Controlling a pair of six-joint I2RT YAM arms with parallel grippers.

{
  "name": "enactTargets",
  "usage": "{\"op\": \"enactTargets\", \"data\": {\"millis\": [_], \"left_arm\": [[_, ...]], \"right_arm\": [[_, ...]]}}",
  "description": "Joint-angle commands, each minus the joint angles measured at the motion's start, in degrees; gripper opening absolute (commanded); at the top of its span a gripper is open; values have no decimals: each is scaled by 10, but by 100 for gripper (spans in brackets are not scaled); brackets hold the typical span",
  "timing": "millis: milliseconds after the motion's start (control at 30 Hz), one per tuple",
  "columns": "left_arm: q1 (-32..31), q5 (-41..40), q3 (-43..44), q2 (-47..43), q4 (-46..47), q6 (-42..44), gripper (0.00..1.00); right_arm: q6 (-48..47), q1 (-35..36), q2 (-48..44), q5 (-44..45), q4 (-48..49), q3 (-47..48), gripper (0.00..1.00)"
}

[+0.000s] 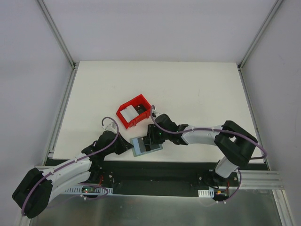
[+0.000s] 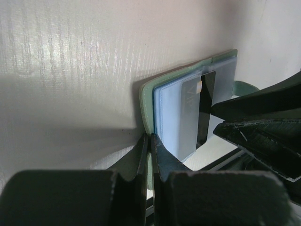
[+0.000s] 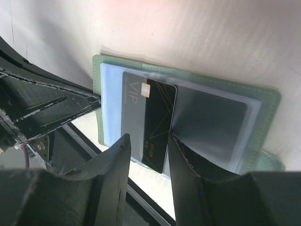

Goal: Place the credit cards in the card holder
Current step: Insert the credit card into the card holder.

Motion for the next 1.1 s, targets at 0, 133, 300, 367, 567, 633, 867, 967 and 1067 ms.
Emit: {"op": "enactTargets", "data": {"millis": [0, 133, 300, 367, 567, 633, 867, 967, 1067], "left_arm": [[5, -4, -4, 0, -9, 3, 0], [5, -2, -3, 1, -7, 4, 0], [5, -2, -3, 2, -4, 4, 0], [5, -2, -3, 4, -3, 4, 0], [5, -1, -1, 4, -2, 4, 0], [5, 0, -2, 2, -2, 4, 0], [5, 3, -1, 5, -2, 7, 0], [5, 4, 0, 7, -2, 7, 0], [5, 4, 0, 6, -2, 7, 0]], "right_arm": [[-12, 18, 14, -16, -16, 34, 39], [-7, 21, 27, -29, -10, 49, 39], [-7, 23, 40, -46, -6, 68, 38], [-4, 24, 48, -59, 2, 76, 38], [3, 26, 47, -51, 7, 75, 36], [-4, 28, 19, -18, 7, 57, 37], [-27, 25, 26, 16, -58, 72, 40], [-24, 25, 42, 13, -62, 75, 40], [-21, 26, 54, 3, -61, 79, 40]]}}
